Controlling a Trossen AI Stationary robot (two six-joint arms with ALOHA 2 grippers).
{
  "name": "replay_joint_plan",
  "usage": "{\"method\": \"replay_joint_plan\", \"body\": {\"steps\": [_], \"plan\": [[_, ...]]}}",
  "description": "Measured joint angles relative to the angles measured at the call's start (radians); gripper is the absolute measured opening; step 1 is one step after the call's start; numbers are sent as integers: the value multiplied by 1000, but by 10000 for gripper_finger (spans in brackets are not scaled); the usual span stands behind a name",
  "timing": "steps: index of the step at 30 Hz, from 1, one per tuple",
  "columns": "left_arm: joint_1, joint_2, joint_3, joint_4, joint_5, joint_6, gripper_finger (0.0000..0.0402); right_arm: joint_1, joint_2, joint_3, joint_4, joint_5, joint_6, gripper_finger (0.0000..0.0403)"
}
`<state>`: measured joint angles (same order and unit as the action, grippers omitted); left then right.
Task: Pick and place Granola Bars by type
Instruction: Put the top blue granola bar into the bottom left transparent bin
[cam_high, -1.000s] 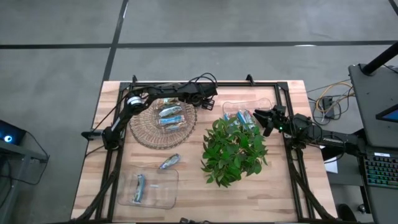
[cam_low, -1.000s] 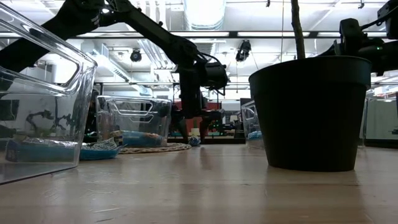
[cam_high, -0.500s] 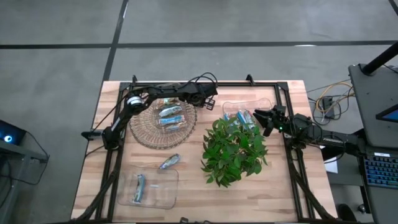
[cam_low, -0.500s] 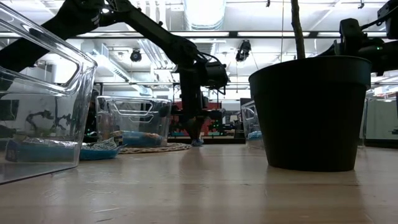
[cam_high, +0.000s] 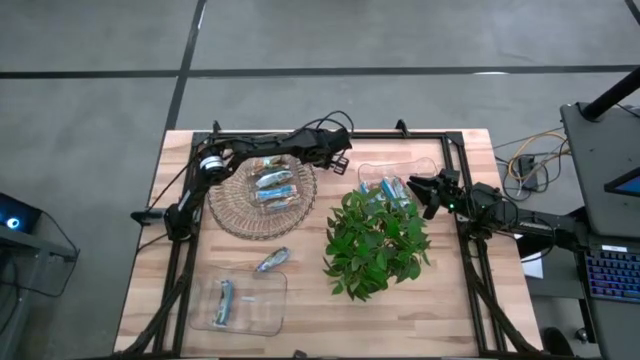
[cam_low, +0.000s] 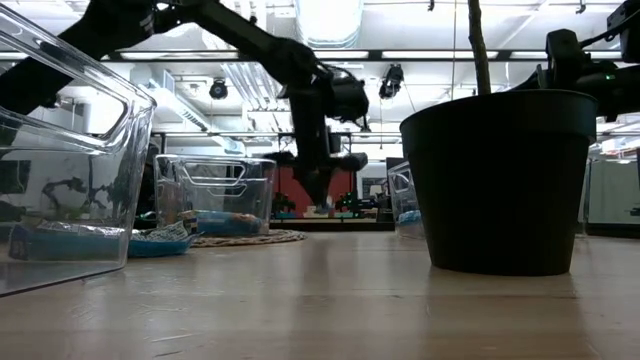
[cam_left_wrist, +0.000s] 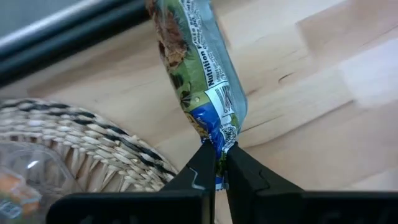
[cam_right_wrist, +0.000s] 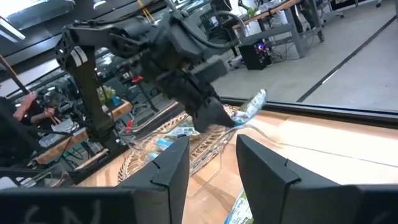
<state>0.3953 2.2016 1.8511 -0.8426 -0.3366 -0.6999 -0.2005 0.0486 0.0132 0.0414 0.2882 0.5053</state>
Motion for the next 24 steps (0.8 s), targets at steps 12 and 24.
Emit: {"method": "replay_joint_plan", "body": {"steps": [12, 24], "plan": [[-24, -94, 104, -157, -52, 51, 0, 0, 0, 0, 0, 0, 0, 135], [-114, -328, 8, -259, -161, -15, 0, 0, -1, 0, 0, 0, 0, 124]]}}
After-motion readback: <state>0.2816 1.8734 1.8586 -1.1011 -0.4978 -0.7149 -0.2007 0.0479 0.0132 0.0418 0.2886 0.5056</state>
